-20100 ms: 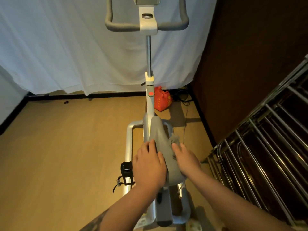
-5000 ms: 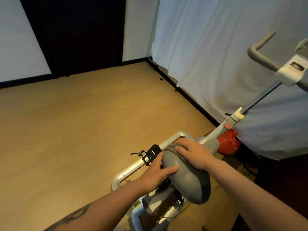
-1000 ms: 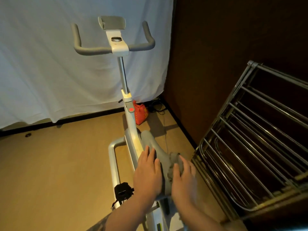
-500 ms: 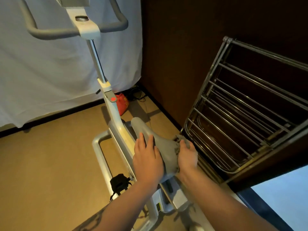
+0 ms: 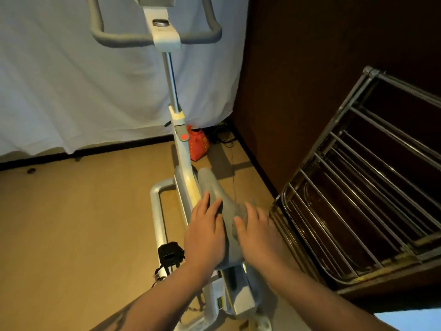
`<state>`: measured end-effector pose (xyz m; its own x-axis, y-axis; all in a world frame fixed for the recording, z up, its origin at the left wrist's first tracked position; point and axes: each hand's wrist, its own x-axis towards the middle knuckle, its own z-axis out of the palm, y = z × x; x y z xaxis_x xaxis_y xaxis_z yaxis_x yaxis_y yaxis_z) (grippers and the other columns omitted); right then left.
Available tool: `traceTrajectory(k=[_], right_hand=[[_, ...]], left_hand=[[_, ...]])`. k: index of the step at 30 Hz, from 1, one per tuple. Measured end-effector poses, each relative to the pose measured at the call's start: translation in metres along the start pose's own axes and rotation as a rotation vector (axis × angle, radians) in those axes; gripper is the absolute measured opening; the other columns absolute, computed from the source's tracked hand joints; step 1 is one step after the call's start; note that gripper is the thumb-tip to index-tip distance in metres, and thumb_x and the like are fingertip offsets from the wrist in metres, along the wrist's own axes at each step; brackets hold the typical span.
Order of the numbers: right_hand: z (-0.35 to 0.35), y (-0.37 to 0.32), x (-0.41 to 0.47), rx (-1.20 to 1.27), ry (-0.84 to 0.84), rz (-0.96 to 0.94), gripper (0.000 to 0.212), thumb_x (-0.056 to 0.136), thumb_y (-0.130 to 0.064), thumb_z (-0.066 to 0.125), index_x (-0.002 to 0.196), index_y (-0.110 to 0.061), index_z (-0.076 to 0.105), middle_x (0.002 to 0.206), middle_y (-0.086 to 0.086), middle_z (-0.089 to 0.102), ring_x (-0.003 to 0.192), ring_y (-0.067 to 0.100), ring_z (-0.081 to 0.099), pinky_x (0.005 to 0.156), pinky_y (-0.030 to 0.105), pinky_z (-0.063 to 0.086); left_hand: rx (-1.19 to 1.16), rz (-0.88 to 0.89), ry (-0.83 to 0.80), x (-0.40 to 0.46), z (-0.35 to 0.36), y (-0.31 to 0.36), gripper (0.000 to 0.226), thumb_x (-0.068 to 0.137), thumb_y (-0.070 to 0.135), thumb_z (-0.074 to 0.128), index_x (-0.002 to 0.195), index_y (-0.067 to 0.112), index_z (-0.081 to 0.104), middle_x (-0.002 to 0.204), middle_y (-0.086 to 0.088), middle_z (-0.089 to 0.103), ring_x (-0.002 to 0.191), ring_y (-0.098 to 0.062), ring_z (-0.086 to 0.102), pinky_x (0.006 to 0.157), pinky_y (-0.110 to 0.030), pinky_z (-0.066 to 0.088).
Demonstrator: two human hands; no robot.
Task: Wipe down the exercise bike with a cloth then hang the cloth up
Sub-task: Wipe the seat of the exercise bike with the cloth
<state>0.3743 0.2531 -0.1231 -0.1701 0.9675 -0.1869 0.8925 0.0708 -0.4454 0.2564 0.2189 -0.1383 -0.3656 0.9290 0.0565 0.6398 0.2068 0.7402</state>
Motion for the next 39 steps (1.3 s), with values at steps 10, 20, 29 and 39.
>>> traceTrajectory(k=[10, 20, 29, 39], right_hand=[[0.002, -0.011, 0.043, -0.065, -0.174, -0.255, 0.059, 0.099, -0.047, 0.030, 0.151, -0.026, 0.012, 0.145, 0.007, 0.039, 0.124, 0.027, 0.047, 0.097, 0.046, 0.046], [-0.008, -0.038, 0.080, -0.069, -0.322, -0.314, 0.067, 0.104, -0.040, 0.028, 0.154, -0.016, -0.010, 0.159, 0.014, 0.014, 0.133, 0.037, 0.039, 0.097, 0.045, 0.040], [-0.010, -0.068, 0.106, -0.074, -0.320, -0.352, 0.058, 0.106, -0.029, 0.029, 0.153, -0.006, 0.004, 0.160, 0.020, 0.005, 0.140, 0.038, 0.027, 0.102, 0.046, 0.037], [0.013, -0.066, 0.153, -0.184, -0.288, -0.793, 0.042, 0.101, -0.037, 0.034, 0.138, -0.023, 0.047, 0.146, 0.008, 0.038, 0.134, 0.036, 0.029, 0.110, 0.045, 0.027]], left_hand=[[-0.052, -0.277, 0.343, -0.010, 0.006, 0.012, 0.029, 0.099, 0.022, 0.043, 0.123, 0.032, 0.057, 0.115, 0.018, 0.061, 0.092, 0.006, 0.046, 0.069, -0.011, 0.034], [-0.074, -0.666, 0.482, -0.015, 0.020, 0.028, 0.024, 0.095, 0.029, 0.041, 0.105, 0.030, 0.062, 0.099, 0.009, 0.067, 0.089, -0.014, 0.058, 0.073, -0.033, 0.047], [-0.136, -0.687, 0.485, -0.011, 0.017, 0.024, 0.019, 0.092, 0.031, 0.046, 0.092, 0.030, 0.065, 0.091, 0.010, 0.065, 0.084, -0.011, 0.058, 0.072, -0.033, 0.049], [-0.179, -0.682, 0.491, -0.010, 0.019, 0.016, 0.018, 0.090, 0.030, 0.047, 0.092, 0.033, 0.065, 0.093, 0.011, 0.065, 0.088, -0.013, 0.059, 0.079, -0.041, 0.052]])
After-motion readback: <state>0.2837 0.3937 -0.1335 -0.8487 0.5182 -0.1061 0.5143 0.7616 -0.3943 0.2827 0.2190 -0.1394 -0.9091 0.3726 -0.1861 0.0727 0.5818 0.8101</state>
